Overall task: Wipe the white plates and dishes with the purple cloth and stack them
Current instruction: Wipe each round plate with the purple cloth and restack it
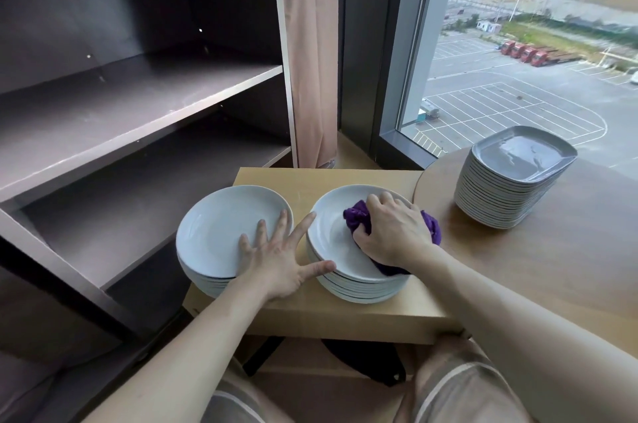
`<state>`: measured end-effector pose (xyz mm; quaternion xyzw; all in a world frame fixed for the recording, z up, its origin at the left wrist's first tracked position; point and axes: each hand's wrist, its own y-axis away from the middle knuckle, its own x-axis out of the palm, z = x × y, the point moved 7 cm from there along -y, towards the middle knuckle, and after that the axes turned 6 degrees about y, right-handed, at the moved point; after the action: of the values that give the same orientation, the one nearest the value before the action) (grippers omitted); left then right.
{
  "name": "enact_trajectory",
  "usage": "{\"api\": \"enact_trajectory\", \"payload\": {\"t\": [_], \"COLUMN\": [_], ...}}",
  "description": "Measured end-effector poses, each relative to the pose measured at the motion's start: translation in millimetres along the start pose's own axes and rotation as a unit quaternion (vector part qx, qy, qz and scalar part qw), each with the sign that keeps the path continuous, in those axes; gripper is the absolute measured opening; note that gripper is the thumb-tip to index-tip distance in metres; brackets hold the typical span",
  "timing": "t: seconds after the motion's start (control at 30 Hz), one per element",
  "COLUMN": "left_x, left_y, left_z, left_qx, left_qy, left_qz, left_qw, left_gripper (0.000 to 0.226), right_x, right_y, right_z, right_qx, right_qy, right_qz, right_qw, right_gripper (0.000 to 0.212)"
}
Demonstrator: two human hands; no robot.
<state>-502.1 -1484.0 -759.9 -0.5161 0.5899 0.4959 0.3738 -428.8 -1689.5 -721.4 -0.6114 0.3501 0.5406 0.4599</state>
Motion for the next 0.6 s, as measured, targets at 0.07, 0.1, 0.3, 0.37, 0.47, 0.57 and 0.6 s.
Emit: {"api": "enact_trajectory", "payload": {"t": [0.07,0.1,0.3,0.37,0.47,0.57,0.6], "left_x": [-0.8,-1.0,-0.8,-0.4,-0.2,0.7,1.3], "left_y": [0.6,0.5,1.5,1.1,0.5,-0.8,-1.2], "left_z": [-0.7,-0.8,-1.6,-1.6,-0.9,0.8,1.8], "left_qx": [-0.001,-0.002,-0.009,-0.009,-0.006,-0.008,-0.009], "left_qy": [-0.005,-0.004,0.004,0.008,0.015,0.021,0.021], "left_qz": [0.000,0.001,0.015,0.021,0.013,0.003,0.004], "left_qw": [1.000,1.000,1.000,1.000,1.000,1.000,1.000], "left_gripper": [0.102,0.101,0.102,0.102,0.103,0.109,0.112], "right_x": [-2.4,-3.7,-6.1,-5.4,-1.6,2.0,3.3], "right_y": [7.3,10.4,12.4,7.8,1.7,-7.9,-11.9], "right_z": [8.3,13.6,48.2,53.2,56.7,58.0,58.4], "right_qx": [-0.015,-0.028,-0.110,-0.111,-0.103,-0.093,-0.093], "right_qy": [-0.022,-0.041,-0.148,-0.151,-0.138,-0.118,-0.111], "right_qz": [0.013,0.019,0.054,0.036,-0.001,-0.029,-0.033], "right_qw": [1.000,0.999,0.981,0.982,0.985,0.988,0.989], "right_gripper": [0.031,0.032,0.031,0.030,0.032,0.032,0.033]}}
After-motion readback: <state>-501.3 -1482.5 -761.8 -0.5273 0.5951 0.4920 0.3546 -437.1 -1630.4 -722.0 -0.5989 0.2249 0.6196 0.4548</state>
